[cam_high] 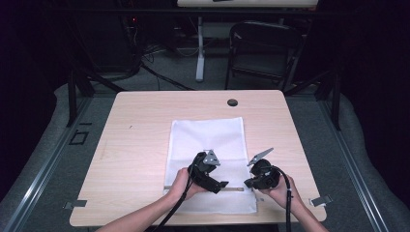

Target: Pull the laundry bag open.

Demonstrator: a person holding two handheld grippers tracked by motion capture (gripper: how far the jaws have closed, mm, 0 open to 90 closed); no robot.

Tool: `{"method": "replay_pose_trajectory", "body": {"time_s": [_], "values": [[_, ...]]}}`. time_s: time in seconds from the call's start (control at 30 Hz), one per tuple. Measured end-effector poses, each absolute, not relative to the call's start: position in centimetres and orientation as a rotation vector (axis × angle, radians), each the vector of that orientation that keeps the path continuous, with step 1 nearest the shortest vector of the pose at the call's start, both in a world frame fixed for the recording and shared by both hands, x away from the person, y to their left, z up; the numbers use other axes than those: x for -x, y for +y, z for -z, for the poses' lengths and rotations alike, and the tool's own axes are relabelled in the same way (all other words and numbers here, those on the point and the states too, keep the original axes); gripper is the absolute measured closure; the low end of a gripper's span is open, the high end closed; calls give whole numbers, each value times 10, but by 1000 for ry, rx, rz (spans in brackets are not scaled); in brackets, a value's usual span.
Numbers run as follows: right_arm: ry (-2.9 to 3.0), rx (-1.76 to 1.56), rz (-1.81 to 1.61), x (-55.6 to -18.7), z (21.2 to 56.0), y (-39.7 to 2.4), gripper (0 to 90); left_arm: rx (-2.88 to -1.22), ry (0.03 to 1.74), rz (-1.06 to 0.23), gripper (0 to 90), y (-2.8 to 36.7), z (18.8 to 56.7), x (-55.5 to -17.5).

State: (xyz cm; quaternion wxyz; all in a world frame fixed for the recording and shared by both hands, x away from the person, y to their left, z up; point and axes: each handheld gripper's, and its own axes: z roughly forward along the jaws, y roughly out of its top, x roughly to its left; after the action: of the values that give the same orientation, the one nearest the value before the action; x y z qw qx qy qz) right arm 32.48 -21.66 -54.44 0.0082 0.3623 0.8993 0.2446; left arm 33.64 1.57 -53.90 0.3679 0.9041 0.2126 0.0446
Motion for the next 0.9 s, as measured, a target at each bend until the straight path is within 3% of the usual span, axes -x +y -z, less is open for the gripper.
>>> {"method": "replay_pose_trajectory", "body": {"time_s": [0.3,0.67,0.9], "values": [[2843,-1168,-720,-327,554,-217,900,-2334,487,-70,304,-1,553,-334],[2860,-1194,-735,-328,555,-221,900,-2356,374,0,546,-20,563,-335],[2850,-1203,-763,-328,556,-222,900,-2374,338,28,612,-34,569,-334]]}}
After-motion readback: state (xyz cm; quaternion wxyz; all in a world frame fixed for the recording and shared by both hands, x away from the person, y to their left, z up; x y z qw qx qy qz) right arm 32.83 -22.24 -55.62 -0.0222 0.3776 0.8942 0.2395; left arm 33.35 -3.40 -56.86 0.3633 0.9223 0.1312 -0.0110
